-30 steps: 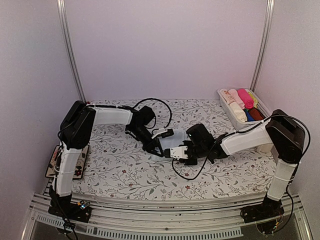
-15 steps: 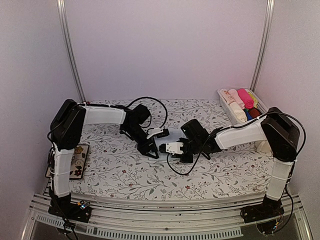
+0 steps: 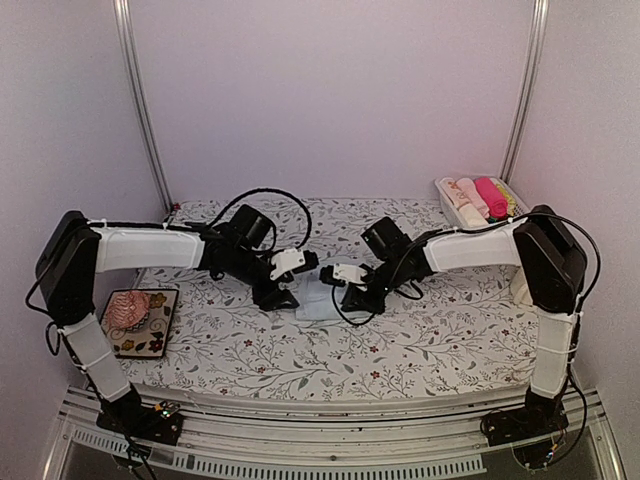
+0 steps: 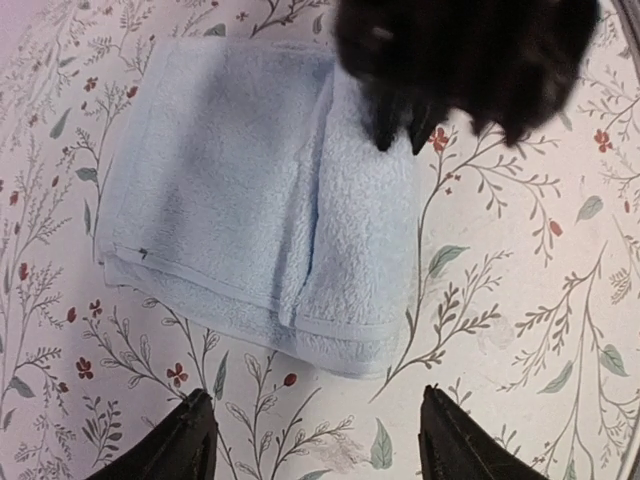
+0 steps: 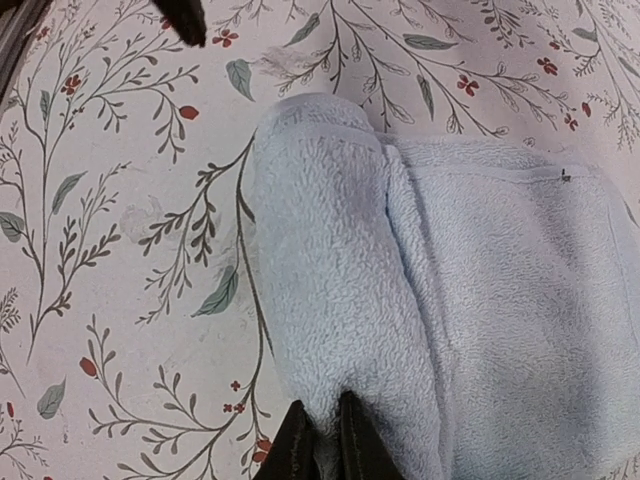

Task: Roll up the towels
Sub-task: Roll the towel at the center of the board.

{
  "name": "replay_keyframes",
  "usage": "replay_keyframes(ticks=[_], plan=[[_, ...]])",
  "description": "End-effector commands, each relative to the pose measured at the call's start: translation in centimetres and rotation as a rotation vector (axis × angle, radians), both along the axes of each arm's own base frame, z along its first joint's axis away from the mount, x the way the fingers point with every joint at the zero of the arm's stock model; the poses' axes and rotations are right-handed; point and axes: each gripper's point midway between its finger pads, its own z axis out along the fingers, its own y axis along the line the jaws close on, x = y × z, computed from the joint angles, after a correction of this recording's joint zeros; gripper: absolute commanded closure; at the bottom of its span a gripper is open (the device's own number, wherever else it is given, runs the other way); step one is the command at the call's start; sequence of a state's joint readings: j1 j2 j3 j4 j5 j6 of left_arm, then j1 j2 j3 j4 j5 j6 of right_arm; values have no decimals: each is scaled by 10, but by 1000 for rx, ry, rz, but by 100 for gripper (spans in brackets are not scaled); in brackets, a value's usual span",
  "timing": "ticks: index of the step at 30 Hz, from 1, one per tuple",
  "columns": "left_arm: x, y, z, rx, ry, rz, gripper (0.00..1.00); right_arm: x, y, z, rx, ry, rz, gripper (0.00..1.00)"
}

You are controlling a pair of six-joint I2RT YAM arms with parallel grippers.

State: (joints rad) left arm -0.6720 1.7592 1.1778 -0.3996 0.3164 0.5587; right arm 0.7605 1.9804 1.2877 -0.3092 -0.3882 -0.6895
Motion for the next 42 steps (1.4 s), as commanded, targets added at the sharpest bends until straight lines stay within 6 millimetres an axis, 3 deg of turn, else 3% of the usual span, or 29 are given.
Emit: replay_keyframes(ticks=[1, 5, 12, 25, 31, 34, 38, 40, 42], plan=[[-10, -24, 3, 27, -256, -85, 31, -8, 0, -5, 30, 218, -23, 88], [-20, -37, -11, 67, -339, -130, 31, 2, 1, -4, 49, 303, -61, 88], [-12, -54, -24, 116, -419, -136, 35, 10, 1, -15, 58, 391, -93, 88], [-19, -61, -57, 200, -453, -188, 44, 24, -4, -25, 80, 487, -141, 87], [-14, -58, -73, 259, -459, -172, 65, 24, -2, -21, 93, 495, -133, 87], [-14, -56, -92, 296, -432, -176, 78, 24, -3, -19, 93, 493, -132, 86], [-17, -57, -97, 306, -394, -191, 97, 26, -4, -15, 93, 475, -134, 84], [-19, -57, -98, 303, -368, -201, 100, 28, -5, -10, 91, 452, -134, 82], [-21, -57, -98, 296, -334, -208, 100, 29, -8, -2, 88, 408, -134, 72]])
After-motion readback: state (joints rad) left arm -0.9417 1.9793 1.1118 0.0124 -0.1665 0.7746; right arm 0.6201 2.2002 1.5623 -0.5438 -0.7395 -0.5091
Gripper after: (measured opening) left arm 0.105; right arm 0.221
